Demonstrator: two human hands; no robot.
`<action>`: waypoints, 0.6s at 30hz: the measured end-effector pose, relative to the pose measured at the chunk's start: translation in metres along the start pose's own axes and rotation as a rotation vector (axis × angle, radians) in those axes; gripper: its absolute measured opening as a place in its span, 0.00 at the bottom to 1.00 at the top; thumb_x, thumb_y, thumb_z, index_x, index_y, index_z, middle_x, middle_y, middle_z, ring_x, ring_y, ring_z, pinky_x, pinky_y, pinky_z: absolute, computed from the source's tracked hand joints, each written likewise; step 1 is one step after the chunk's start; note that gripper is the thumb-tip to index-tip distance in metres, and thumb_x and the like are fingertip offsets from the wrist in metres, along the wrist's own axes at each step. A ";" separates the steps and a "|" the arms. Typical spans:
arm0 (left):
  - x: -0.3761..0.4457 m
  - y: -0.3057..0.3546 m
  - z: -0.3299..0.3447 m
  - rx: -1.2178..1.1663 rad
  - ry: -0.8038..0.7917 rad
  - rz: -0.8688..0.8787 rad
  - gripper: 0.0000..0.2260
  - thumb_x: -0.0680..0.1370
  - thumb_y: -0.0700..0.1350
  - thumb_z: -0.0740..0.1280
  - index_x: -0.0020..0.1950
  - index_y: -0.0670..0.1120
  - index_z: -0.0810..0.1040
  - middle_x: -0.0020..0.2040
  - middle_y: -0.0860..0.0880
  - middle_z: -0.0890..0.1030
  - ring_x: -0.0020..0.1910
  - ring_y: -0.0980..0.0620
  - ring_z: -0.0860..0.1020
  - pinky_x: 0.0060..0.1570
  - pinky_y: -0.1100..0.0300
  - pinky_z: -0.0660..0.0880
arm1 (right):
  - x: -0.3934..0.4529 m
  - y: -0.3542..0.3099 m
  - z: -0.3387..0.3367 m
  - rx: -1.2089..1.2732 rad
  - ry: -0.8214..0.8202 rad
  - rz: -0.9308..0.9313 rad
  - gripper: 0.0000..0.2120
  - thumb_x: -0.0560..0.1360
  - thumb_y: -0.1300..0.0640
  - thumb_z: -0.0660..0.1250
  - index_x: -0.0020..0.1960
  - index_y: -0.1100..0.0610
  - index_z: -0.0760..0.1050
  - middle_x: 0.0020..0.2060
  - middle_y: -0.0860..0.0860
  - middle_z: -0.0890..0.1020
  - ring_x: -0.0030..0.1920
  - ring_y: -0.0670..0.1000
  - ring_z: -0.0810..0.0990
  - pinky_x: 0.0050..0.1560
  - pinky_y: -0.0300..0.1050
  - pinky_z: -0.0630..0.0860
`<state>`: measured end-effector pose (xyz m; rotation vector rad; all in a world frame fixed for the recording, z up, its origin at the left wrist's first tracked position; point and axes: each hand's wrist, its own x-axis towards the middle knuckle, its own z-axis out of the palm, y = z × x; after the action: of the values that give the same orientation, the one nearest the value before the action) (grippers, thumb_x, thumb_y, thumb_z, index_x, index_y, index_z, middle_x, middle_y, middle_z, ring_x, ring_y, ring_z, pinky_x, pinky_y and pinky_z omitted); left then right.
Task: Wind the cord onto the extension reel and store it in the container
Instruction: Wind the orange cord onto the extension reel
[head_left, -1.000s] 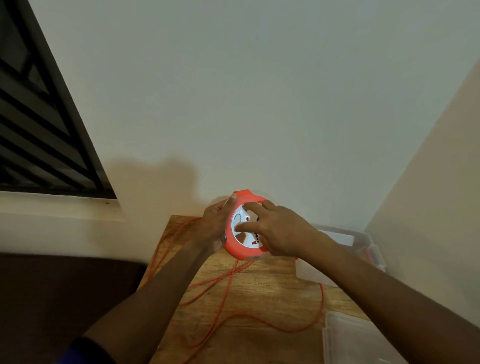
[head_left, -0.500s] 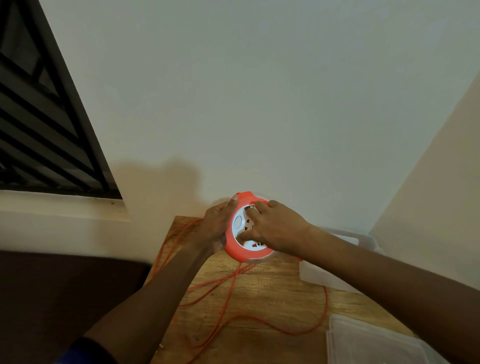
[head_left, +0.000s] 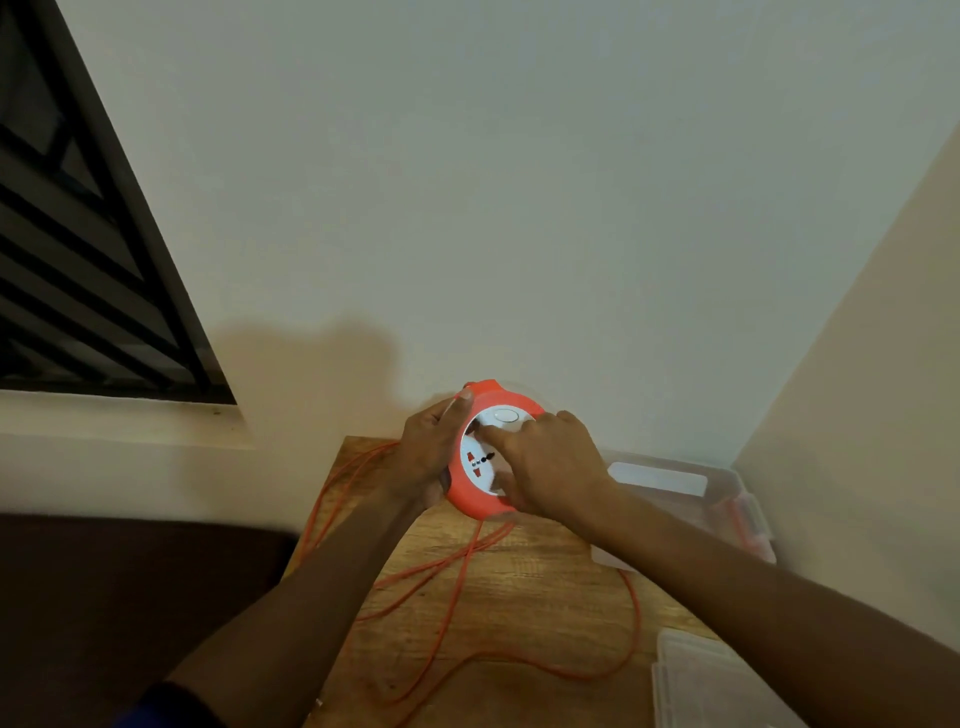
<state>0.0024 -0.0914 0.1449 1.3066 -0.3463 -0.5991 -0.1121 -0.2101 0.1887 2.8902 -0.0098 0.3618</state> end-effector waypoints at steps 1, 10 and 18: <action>0.000 -0.001 0.001 0.003 0.011 0.015 0.15 0.82 0.55 0.67 0.56 0.46 0.85 0.52 0.40 0.88 0.49 0.41 0.88 0.45 0.48 0.86 | 0.000 -0.002 0.002 0.025 0.026 0.059 0.34 0.69 0.39 0.70 0.72 0.45 0.66 0.57 0.54 0.83 0.51 0.59 0.82 0.51 0.51 0.76; -0.003 -0.003 0.013 0.002 0.107 0.117 0.14 0.83 0.53 0.67 0.47 0.46 0.86 0.50 0.40 0.88 0.51 0.38 0.86 0.52 0.39 0.83 | 0.008 -0.013 0.008 0.666 0.058 0.665 0.35 0.69 0.33 0.65 0.64 0.57 0.67 0.48 0.50 0.81 0.43 0.53 0.80 0.34 0.43 0.69; -0.002 0.002 0.001 -0.037 0.128 0.039 0.14 0.82 0.56 0.67 0.57 0.47 0.85 0.49 0.43 0.89 0.47 0.41 0.88 0.41 0.49 0.86 | 0.000 0.001 -0.008 0.417 0.015 0.402 0.23 0.73 0.45 0.67 0.64 0.53 0.71 0.52 0.53 0.82 0.48 0.56 0.81 0.43 0.48 0.76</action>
<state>0.0004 -0.0911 0.1472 1.2927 -0.2536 -0.4845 -0.1140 -0.2089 0.1966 3.2877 -0.5869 0.5059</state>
